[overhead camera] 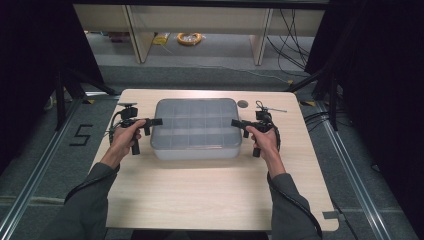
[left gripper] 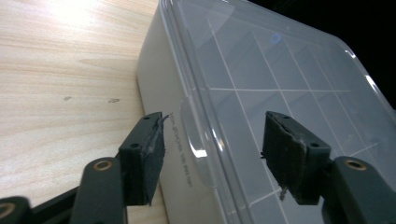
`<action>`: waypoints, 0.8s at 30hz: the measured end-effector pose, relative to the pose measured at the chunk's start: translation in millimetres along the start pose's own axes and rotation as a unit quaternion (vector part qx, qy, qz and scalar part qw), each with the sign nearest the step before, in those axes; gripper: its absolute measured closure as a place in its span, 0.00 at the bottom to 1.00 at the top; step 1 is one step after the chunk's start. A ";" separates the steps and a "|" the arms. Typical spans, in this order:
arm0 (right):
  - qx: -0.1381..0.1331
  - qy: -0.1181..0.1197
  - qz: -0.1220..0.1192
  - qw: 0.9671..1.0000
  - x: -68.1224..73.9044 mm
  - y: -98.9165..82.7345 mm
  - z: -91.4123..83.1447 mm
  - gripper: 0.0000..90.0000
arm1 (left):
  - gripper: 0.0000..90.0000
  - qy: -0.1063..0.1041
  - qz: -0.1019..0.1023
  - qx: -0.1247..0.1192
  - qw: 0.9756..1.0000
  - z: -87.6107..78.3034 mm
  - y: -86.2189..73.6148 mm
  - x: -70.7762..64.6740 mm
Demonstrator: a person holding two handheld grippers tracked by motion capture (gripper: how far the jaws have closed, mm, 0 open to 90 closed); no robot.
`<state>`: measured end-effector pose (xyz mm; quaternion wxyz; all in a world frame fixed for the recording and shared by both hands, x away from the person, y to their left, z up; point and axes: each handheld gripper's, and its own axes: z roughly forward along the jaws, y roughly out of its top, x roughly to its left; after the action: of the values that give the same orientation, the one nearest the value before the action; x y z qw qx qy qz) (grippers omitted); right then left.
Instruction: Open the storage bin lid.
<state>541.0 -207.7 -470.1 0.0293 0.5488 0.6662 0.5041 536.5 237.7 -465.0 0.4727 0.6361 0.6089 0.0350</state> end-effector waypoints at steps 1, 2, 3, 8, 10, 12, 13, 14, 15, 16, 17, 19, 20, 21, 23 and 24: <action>0.001 0.007 -0.001 1.000 -0.1 -0.1 0.4 0.48 | 0.45 -0.001 -0.002 -0.002 1.000 0.3 -0.2 -0.9; 0.000 0.002 -0.001 1.000 0.0 0.0 1.1 0.49 | 0.48 -0.001 -0.002 -0.004 1.000 0.6 -0.3 -2.6; 0.000 0.003 0.003 1.000 0.5 0.4 1.1 0.50 | 0.50 -0.001 0.000 -0.005 1.000 1.5 -0.6 -4.3; 0.000 0.005 -0.005 1.000 2.7 1.9 1.6 0.54 | 0.50 0.011 -0.003 -0.011 1.000 1.8 -2.2 -7.4; 0.002 0.007 -0.007 1.000 2.5 2.3 1.3 0.55 | 0.52 0.016 -0.004 -0.018 1.000 1.1 -3.0 -9.0; 0.000 0.001 -0.010 1.000 2.9 2.8 0.7 0.56 | 0.52 0.022 -0.011 -0.021 0.999 0.8 -4.0 -10.8; 0.005 0.000 0.010 1.000 7.2 2.6 -1.6 0.57 | 0.52 0.024 -0.015 -0.023 0.999 0.7 -4.3 -11.7; -0.001 0.001 -0.009 1.000 5.4 3.4 -1.9 0.58 | 0.53 0.026 -0.017 -0.026 0.999 0.3 -4.5 -12.7; -0.005 0.000 -0.012 1.000 6.1 4.4 -2.6 0.59 | 0.53 0.027 -0.010 -0.031 0.999 -0.5 -4.5 -13.2; -0.005 0.001 -0.009 1.000 7.3 5.5 -4.1 0.60 | 0.53 0.027 -0.011 -0.037 0.999 -2.0 -4.5 -14.6; -0.007 -0.002 -0.001 1.000 9.9 6.2 -6.3 0.61 | 0.54 0.028 -0.016 -0.042 0.999 -3.9 -4.4 -16.1; -0.021 -0.005 -0.024 0.999 7.1 7.4 -8.6 0.65 | 0.56 0.027 -0.025 -0.053 0.998 -8.4 -4.1 -17.9; -0.027 0.008 -0.006 1.000 8.3 7.1 -10.8 0.68 | 0.56 0.026 -0.025 -0.058 0.998 -10.5 -3.9 -18.1; -0.025 0.019 0.028 0.999 11.5 6.6 -13.4 0.69 | 0.57 0.024 -0.025 -0.061 0.998 -12.4 -3.7 -18.2; -0.027 0.013 0.022 0.999 13.3 6.7 -15.7 0.69 | 0.60 0.020 -0.030 -0.067 0.997 -16.1 -3.3 -20.1; -0.033 0.017 0.014 0.999 13.1 6.7 -16.7 0.70 | 0.60 0.022 -0.027 -0.071 0.997 -17.3 -3.4 -21.7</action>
<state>530.6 -209.1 -450.4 0.0293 0.5486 0.6414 0.5355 517.7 229.3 -446.1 0.5042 0.5834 0.6318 0.0795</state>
